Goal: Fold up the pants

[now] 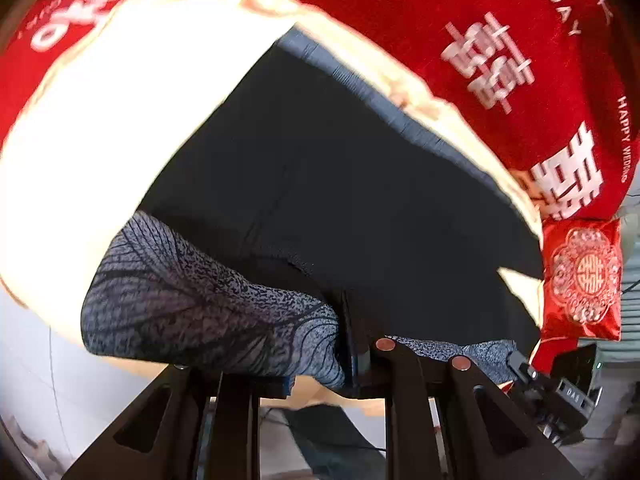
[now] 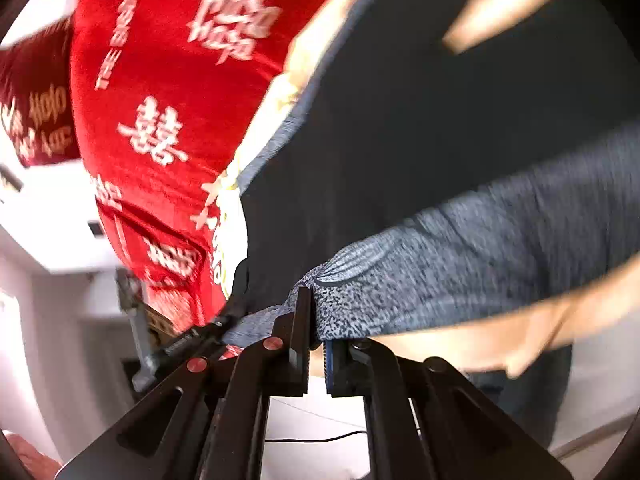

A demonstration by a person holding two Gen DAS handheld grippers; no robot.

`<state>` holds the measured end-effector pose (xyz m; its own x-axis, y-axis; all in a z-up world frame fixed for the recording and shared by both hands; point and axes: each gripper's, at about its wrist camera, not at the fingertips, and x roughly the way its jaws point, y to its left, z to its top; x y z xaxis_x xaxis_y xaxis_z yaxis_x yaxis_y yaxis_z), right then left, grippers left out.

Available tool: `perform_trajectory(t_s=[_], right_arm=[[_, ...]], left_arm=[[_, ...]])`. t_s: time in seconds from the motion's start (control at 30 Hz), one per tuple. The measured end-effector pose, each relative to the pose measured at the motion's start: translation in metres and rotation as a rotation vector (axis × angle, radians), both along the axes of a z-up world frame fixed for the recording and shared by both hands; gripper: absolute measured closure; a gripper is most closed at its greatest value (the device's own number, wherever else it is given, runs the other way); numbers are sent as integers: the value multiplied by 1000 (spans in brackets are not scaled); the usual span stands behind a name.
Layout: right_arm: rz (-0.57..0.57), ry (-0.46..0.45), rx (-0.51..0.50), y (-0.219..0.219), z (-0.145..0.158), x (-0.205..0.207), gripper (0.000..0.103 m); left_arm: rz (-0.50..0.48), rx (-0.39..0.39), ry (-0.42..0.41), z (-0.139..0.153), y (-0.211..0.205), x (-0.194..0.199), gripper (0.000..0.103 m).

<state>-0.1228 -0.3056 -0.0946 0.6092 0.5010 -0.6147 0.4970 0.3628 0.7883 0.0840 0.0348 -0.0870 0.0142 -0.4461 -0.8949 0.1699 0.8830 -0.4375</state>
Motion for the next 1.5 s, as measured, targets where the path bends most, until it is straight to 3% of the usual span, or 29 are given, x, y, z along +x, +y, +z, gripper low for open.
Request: perform_trajectory(t_s=[0.17, 0.3, 0.5, 0.57, 0.63, 0.73, 0.77, 0.8, 0.83, 0.87, 0.9, 0.97, 1.03, 1.1, 1.2, 1.27, 1.3, 1.4, 1.5], right_arm=[[107, 3, -24, -45, 20, 75, 94], [151, 47, 15, -90, 3, 148, 94], [253, 154, 0, -126, -59, 245, 93], [273, 206, 1, -127, -84, 263, 93], [278, 252, 18, -129, -106, 271, 94], [276, 241, 79, -134, -110, 275, 91], [293, 229, 81, -133, -106, 275, 79], [310, 212, 77, -133, -99, 275, 51], [326, 183, 81, -131, -90, 275, 36], [330, 164, 76, -131, -81, 274, 15], [325, 156, 47, -131, -69, 273, 14], [334, 123, -21, -125, -45, 268, 14], [394, 83, -107, -107, -26, 267, 22], [478, 81, -206, -84, -21, 272, 43], [588, 109, -328, -60, -40, 291, 54], [639, 149, -451, -58, -62, 301, 55], [647, 155, -481, -62, -69, 298, 61], [611, 124, -505, -70, -70, 307, 64], [536, 95, -434, -83, -57, 303, 63]], left_arm=[[7, -20, -60, 27, -44, 52, 82], [8, -3, -111, 30, -85, 107, 82], [43, 141, -150, -25, -132, 187, 82], [56, 186, -137, -45, -142, 199, 81], [76, 228, -119, -66, -143, 206, 70], [105, 239, -110, -70, -142, 210, 69], [103, 238, -110, -65, -140, 210, 69], [98, 244, -121, -59, -139, 209, 62], [93, 263, -144, -50, -138, 207, 43], [95, 294, -180, -39, -136, 204, 35], [100, 316, -214, -29, -132, 201, 31], [86, 329, -236, -15, -130, 196, 31], [62, 351, -238, -13, -133, 186, 31], [6, 366, -227, -24, -149, 176, 31], [-36, 371, -194, -52, -180, 165, 31], [-40, 383, -185, -71, -196, 162, 31], [-30, 407, -187, -79, -201, 162, 31], [-8, 435, -229, -87, -210, 170, 25], [-9, 437, -232, -86, -217, 183, 24]])
